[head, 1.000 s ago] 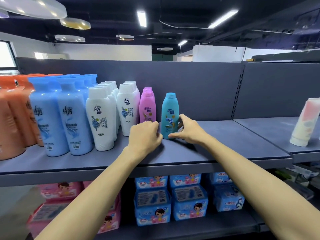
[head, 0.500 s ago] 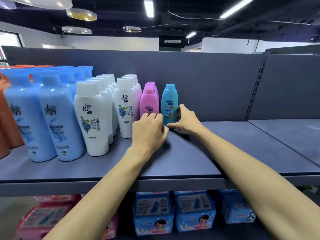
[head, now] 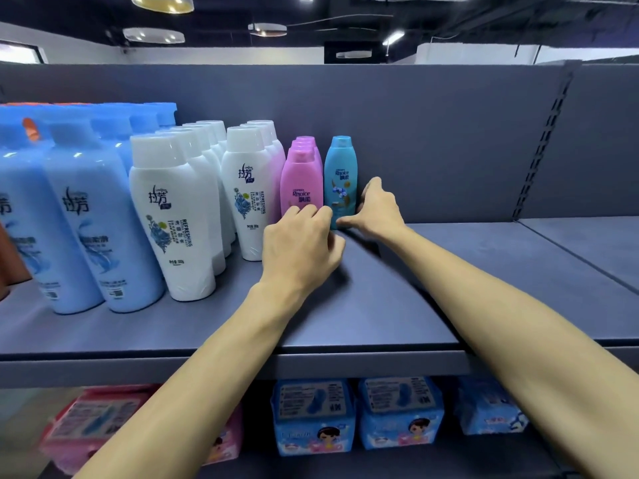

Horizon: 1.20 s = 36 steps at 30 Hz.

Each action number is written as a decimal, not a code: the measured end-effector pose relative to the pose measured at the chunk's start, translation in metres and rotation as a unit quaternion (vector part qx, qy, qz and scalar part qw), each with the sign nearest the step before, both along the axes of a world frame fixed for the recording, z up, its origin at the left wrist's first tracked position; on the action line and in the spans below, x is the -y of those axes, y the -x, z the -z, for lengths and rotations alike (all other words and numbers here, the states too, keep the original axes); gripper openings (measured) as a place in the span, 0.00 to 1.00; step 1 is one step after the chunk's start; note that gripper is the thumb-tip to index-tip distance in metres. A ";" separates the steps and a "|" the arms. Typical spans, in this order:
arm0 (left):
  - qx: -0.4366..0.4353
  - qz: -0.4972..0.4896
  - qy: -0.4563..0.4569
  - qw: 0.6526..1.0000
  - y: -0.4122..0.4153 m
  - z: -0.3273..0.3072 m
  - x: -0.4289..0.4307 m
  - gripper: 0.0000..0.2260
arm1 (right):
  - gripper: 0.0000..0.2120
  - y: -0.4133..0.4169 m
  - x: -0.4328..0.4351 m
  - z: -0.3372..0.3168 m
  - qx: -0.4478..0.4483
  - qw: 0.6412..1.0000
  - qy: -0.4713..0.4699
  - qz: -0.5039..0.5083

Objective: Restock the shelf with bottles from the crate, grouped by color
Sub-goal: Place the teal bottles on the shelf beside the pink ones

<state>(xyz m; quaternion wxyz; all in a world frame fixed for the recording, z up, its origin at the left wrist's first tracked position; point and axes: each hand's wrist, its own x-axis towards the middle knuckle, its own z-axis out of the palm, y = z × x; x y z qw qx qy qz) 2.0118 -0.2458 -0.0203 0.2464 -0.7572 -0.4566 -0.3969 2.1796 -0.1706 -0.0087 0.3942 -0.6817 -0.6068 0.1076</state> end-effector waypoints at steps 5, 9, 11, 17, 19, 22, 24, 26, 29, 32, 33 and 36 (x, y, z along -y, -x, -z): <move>0.007 -0.008 0.017 1.000 0.002 -0.001 0.000 0.08 | 0.32 0.006 0.009 -0.004 0.037 0.999 -0.001 0.019; -0.005 -0.018 -0.006 1.000 0.003 0.001 0.000 0.12 | 0.30 0.010 0.024 -0.010 0.048 0.999 0.021 0.014; -0.008 -0.023 -0.002 1.000 0.003 0.001 0.001 0.12 | 0.27 0.012 0.035 -0.013 0.055 0.998 0.024 0.005; -0.079 -0.041 0.044 0.995 0.004 -0.001 0.011 0.09 | 0.22 0.017 0.081 -0.026 0.072 0.997 0.018 -0.004; -0.108 -0.050 0.044 0.992 0.005 -0.001 0.018 0.10 | 0.19 0.018 0.097 -0.029 0.083 0.996 0.015 -0.008; -0.125 -0.044 0.029 0.991 0.010 -0.006 0.032 0.08 | 0.16 0.018 0.122 -0.032 0.109 0.994 0.012 -0.015; -0.136 -0.037 0.040 0.989 0.012 -0.011 0.042 0.09 | 0.16 0.021 0.139 -0.033 0.123 0.992 0.008 -0.018; -0.141 -0.030 0.056 0.988 0.015 -0.017 0.053 0.09 | 0.16 0.027 0.155 -0.031 0.130 0.991 0.007 -0.019; -0.161 -0.007 0.057 0.985 0.023 -0.023 0.074 0.08 | 0.17 0.035 0.176 -0.021 0.165 0.986 -0.006 -0.020; -0.183 0.027 0.036 0.982 0.041 -0.027 0.102 0.09 | 0.16 0.038 0.204 -0.011 0.189 0.981 -0.036 -0.020; -0.178 0.037 0.028 0.983 0.047 -0.028 0.111 0.10 | 0.15 0.039 0.214 -0.008 0.192 0.980 -0.052 -0.017; -0.152 0.068 0.019 0.986 0.060 -0.020 0.136 0.10 | 0.12 0.044 0.250 0.010 0.183 0.977 -0.110 -0.009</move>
